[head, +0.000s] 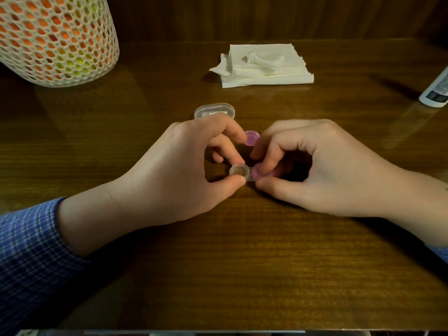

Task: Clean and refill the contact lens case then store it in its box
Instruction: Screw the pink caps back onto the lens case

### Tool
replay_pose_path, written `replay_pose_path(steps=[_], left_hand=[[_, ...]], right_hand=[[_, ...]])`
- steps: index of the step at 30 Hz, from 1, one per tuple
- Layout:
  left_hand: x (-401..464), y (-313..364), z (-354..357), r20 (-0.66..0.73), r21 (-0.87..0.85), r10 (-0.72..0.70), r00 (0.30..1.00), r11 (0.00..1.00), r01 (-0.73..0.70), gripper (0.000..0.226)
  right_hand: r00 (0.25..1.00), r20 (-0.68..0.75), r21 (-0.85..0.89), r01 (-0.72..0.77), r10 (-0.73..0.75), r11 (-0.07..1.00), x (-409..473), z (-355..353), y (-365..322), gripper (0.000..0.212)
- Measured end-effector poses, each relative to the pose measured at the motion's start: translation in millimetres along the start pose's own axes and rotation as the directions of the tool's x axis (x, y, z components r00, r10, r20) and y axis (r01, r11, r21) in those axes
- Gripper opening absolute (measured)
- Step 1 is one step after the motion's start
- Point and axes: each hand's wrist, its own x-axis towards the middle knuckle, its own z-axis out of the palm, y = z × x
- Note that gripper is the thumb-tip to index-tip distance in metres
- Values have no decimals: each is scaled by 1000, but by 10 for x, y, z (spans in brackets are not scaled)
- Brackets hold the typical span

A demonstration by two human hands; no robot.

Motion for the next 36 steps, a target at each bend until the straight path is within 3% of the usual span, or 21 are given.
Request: replay_pose_path(steps=[8, 14, 23, 30, 36], left_hand=[[-1, 9, -3, 2, 1, 5, 1000, 1000, -5, 47], [-2, 6, -4, -3, 2, 9, 1000, 1000, -9, 47], [7, -2, 5, -13, -7, -20, 1000, 1000, 20, 44], [5, -8, 2, -9, -12, -27, 1000, 1000, 26, 45], [10, -1, -3, -1, -19, -38, 999, 999, 38, 43]], right_hand=[[999, -24, 4, -23, 23, 1000, -2, -3, 7, 9], [999, 50, 18, -12, 11, 1000, 0, -64, -1, 4], [992, -84, -9, -92, 91, 996, 0, 60, -55, 12], [998, 46, 13, -38, 38, 999, 8, -62, -15, 5], [997, -10, 24, -70, 71, 997, 6, -6, -39, 10]])
